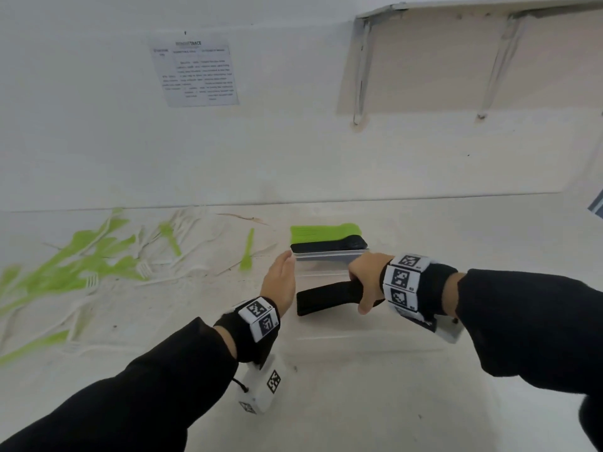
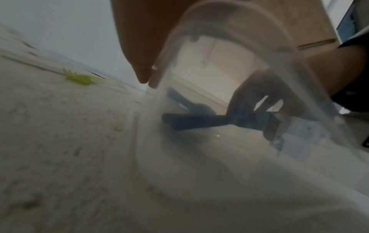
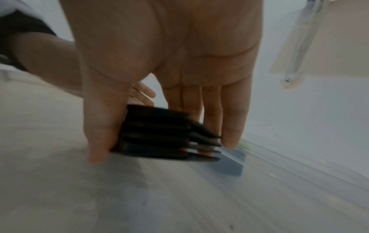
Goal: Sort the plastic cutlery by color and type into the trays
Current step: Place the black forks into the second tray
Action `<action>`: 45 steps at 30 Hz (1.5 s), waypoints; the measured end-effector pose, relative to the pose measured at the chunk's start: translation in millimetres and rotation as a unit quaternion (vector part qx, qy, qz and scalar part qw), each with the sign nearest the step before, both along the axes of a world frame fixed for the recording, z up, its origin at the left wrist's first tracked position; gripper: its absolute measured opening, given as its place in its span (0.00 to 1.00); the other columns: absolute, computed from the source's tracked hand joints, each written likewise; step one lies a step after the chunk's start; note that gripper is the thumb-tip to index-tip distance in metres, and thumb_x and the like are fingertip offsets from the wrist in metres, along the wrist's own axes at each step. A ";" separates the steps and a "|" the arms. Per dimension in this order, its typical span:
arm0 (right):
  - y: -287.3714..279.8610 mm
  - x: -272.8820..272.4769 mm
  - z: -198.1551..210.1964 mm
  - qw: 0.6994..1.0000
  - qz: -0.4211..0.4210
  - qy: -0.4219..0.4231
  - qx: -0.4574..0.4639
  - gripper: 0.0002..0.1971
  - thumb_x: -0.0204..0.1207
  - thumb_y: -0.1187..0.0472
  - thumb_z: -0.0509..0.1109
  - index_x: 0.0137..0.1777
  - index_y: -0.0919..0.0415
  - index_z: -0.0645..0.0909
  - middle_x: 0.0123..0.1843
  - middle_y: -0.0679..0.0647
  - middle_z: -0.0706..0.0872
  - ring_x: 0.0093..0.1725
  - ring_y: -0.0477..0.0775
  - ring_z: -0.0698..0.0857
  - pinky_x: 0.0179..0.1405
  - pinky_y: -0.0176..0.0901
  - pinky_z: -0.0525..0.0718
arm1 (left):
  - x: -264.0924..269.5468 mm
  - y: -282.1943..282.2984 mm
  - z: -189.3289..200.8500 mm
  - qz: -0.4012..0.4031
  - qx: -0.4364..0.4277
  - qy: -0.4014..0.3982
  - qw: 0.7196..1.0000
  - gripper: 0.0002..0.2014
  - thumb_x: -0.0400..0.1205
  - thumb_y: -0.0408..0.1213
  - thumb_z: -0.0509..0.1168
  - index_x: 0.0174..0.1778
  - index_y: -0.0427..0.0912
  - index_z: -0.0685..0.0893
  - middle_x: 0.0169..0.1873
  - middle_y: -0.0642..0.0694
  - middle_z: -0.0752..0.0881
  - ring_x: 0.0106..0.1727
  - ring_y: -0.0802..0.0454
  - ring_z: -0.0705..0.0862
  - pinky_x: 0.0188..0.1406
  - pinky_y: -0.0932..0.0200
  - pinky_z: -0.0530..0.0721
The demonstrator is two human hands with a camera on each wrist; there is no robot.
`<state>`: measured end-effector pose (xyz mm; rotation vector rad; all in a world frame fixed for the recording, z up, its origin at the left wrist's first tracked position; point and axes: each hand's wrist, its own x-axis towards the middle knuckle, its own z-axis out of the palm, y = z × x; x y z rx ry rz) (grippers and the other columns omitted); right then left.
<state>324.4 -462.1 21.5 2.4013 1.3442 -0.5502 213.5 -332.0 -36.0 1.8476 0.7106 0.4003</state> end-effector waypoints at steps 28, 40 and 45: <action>23.6 -11.7 -25.2 0.995 0.037 -0.039 -0.084 0.27 0.62 0.53 0.79 0.60 0.60 0.77 0.56 0.57 0.84 0.56 0.61 0.85 0.56 0.46 0.84 | -25.1 8.8 -27.1 -0.107 -0.077 0.001 0.991 0.33 0.86 0.39 0.56 0.83 0.42 0.46 0.83 0.48 0.51 0.83 0.56 0.51 0.81 0.59 0.51; 22.7 -7.7 -18.6 0.994 -0.028 -0.025 -0.100 0.40 0.58 0.53 0.84 0.71 0.61 0.73 0.68 0.58 0.76 0.65 0.60 0.80 0.63 0.51 0.82 | -50.5 22.0 -12.1 -0.275 0.032 0.173 0.945 0.73 0.60 0.54 0.81 0.77 0.46 0.22 0.81 0.52 0.30 0.82 0.55 0.38 0.82 0.55 0.48; 27.0 -4.7 -28.0 0.992 -0.065 -0.037 -0.105 0.33 0.62 0.56 0.81 0.67 0.65 0.77 0.65 0.60 0.81 0.63 0.57 0.83 0.57 0.43 0.83 | -50.7 24.5 -3.6 -0.295 0.061 0.208 0.931 0.71 0.63 0.50 0.81 0.78 0.43 0.23 0.80 0.51 0.30 0.82 0.55 0.37 0.81 0.58 0.48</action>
